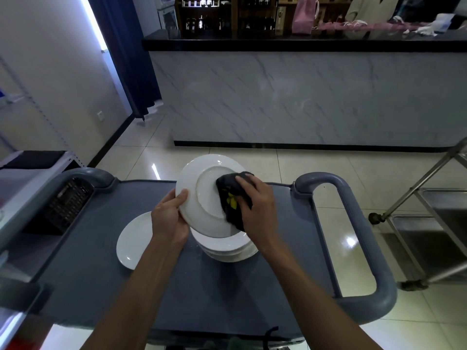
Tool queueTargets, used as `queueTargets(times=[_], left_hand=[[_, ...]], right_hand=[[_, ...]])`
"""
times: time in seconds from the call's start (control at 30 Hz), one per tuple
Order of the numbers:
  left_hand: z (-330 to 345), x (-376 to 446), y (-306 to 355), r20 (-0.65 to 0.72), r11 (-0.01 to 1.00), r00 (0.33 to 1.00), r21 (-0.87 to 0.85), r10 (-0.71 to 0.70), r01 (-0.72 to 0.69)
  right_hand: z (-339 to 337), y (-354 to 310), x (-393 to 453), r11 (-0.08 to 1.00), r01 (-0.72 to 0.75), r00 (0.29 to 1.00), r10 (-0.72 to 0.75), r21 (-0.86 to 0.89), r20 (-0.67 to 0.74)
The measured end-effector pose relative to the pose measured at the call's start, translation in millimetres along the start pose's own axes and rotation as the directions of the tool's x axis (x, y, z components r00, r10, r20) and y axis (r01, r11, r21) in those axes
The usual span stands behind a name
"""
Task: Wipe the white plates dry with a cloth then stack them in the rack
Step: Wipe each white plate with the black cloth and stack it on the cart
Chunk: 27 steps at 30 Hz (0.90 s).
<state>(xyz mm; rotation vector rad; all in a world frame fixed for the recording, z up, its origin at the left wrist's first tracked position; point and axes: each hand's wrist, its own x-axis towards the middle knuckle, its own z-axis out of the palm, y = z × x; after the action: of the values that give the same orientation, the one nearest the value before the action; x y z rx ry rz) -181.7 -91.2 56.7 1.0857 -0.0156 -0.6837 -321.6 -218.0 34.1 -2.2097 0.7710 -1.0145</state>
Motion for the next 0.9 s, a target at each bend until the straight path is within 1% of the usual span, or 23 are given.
queueTargets(times=[0.07,0.13,0.23,0.33,0.43,0.53,0.67,0.8,0.9], left_hand=[[4.0,0.2,-0.5,-0.008,1.0,1.0,0.007,0.004,-0.004],[6.6,0.6,-0.3,-0.016,1.0,1.0,0.014,0.002,-0.001],[8.0,1.1,0.7,-0.026,1.0,1.0,0.012,-0.007,0.007],[7.9,0.6,3.1,-0.036,1.0,0.999,0.008,-0.02,0.02],[7.0,1.2,5.3,-0.053,0.999,0.998,0.014,-0.031,0.032],[7.6,3.1,6.8,-0.073,0.999,0.997,0.012,-0.041,0.042],[7.5,5.3,4.0,-0.077,0.999,0.996,0.004,-0.049,0.05],[5.7,8.6,1.3,-0.065,0.998,0.996,-0.012,-0.06,0.06],[3.6,11.5,1.3,-0.059,0.998,0.996,-0.021,-0.062,0.061]], right_hand=[[7.2,-6.5,-7.2,0.998,0.049,0.999,-0.048,-0.041,0.022],[14.4,-13.6,-13.9,0.997,0.072,0.997,-0.071,-0.04,0.025],[23.0,-21.8,-23.7,0.993,0.111,0.994,-0.111,-0.035,-0.009],[27.4,-24.9,-31.0,0.982,0.186,0.982,-0.187,-0.037,-0.028],[28.4,-24.4,-35.0,0.953,0.295,0.955,-0.297,-0.067,-0.021],[27.1,-19.3,-38.6,0.914,0.391,0.92,-0.389,-0.113,0.036],[24.6,-7.7,-41.7,0.907,0.399,0.917,-0.395,-0.134,0.06],[21.9,0.4,-45.9,0.901,0.411,0.912,-0.409,-0.139,0.041],[18.6,7.4,-51.2,0.914,0.385,0.923,-0.384,-0.127,0.03]])
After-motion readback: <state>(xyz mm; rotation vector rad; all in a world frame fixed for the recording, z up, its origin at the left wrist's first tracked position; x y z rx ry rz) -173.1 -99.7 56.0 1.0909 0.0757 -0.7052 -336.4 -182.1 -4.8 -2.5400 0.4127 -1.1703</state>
